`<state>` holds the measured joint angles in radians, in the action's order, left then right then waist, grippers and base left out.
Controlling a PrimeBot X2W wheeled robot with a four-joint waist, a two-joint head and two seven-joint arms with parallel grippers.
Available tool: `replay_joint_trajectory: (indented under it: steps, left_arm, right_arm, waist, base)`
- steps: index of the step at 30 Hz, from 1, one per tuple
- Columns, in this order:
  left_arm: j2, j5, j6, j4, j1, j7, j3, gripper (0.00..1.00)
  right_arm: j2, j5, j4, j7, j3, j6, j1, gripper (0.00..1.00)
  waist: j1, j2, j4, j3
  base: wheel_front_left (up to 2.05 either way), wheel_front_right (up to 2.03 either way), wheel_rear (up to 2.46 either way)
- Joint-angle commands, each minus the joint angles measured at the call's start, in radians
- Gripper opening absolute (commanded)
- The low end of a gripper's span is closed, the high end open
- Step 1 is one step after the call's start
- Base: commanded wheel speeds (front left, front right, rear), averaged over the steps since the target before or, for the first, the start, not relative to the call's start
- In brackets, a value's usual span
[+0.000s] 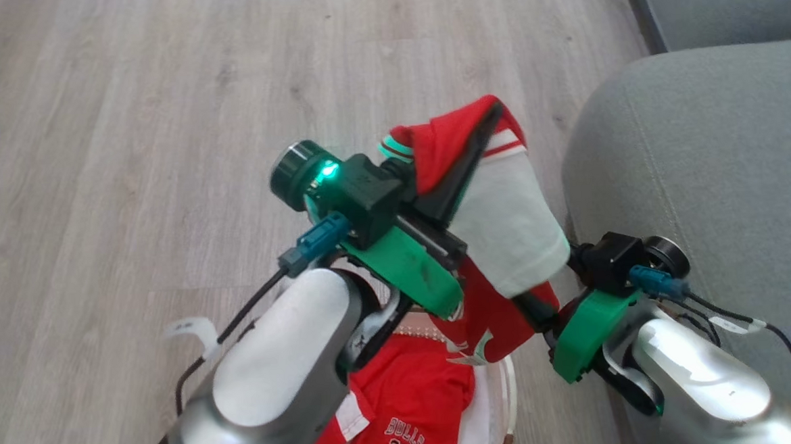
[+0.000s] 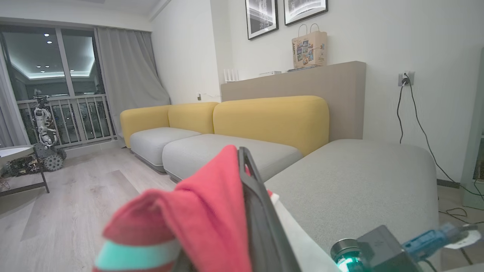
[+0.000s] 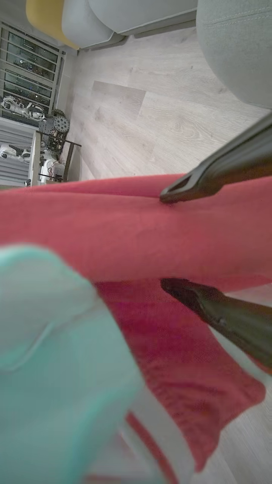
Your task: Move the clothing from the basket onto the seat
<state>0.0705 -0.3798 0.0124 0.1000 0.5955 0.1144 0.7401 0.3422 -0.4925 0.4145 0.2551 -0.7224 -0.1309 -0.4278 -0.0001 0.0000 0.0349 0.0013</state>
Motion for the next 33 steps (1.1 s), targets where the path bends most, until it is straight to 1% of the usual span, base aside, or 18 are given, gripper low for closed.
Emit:
replay_joint_trajectory:
  steps: [1,8,14,15,16,17,20,25,28,33]
  left_arm:
    - [-0.002,-0.011,0.005,-0.037,0.071,-0.002,-0.024,0.0]
    - [-0.012,-0.032,0.013,-0.036,0.083,-0.008,0.025,0.0]
    - [-0.015,-0.044,0.009,-0.029,0.093,-0.006,0.043,0.0]
    - [-0.016,-0.045,0.008,-0.027,0.094,-0.005,0.045,0.0]
    - [-0.016,-0.047,0.006,-0.025,0.096,-0.004,0.046,0.0]
    - [-0.016,-0.049,0.005,-0.023,0.098,-0.003,0.047,0.0]
    - [-0.016,-0.052,-0.001,-0.015,0.1,0.001,0.046,0.0]
    - [-0.006,-0.06,-0.017,0.001,0.085,0.01,0.033,0.0]
    - [0.013,-0.066,-0.031,0.01,0.058,0.019,0.024,0.0]
    - [0.042,-0.071,-0.039,0.011,0.016,0.012,0.031,0.0]
  right_arm:
    - [-0.008,0.0,0.003,0.007,-0.005,0.0,-0.04,1.0]
    - [-0.037,-0.017,0.104,0.007,-0.053,0.0,-0.094,1.0]
    - [-0.055,-0.038,0.15,0.007,-0.074,0.0,-0.118,1.0]
    - [-0.057,-0.042,0.155,0.007,-0.078,0.0,-0.121,0.54]
    - [-0.057,-0.045,0.159,0.007,-0.081,0.0,-0.124,0.21]
    - [-0.058,-0.048,0.162,0.007,-0.084,0.0,-0.127,0.0]
    - [-0.053,-0.054,0.165,0.007,-0.086,0.0,-0.132,0.0]
    - [-0.037,-0.063,0.145,0.007,-0.056,0.0,-0.127,0.0]
    - [-0.024,-0.063,0.112,0.007,-0.008,0.0,-0.11,0.0]
    - [-0.001,-0.048,0.06,0.007,0.071,0.0,-0.075,0.0]
  waist:
    - [0.0001,0.0,0.017,-0.005]
    - [0.0001,0.0,0.055,-0.01]
    - [0.0001,0.0,0.069,-0.009]
    - [0.0001,0.0,0.07,-0.009]
    - [0.0001,0.0,0.071,-0.008]
    - [0.0001,0.0,0.072,-0.008]
    - [0.0001,0.0,0.07,-0.006]
    - [0.0001,0.0,0.058,-0.002]
    - [0.0001,0.0,0.049,-0.002]
    - [0.0001,0.0,0.041,0.002]
  base:
    - [0.0,0.0,0.0]
    - [0.0,0.0,0.0]
    - [0.0,0.0,0.0]
    - [0.0,0.0,0.0]
    - [0.0,0.0,0.0]
    - [0.0,0.0,0.0]
    - [0.0,0.0,0.0]
    - [0.0,0.0,0.0]
    - [0.0,0.0,0.0]
    - [0.0,0.0,0.0]
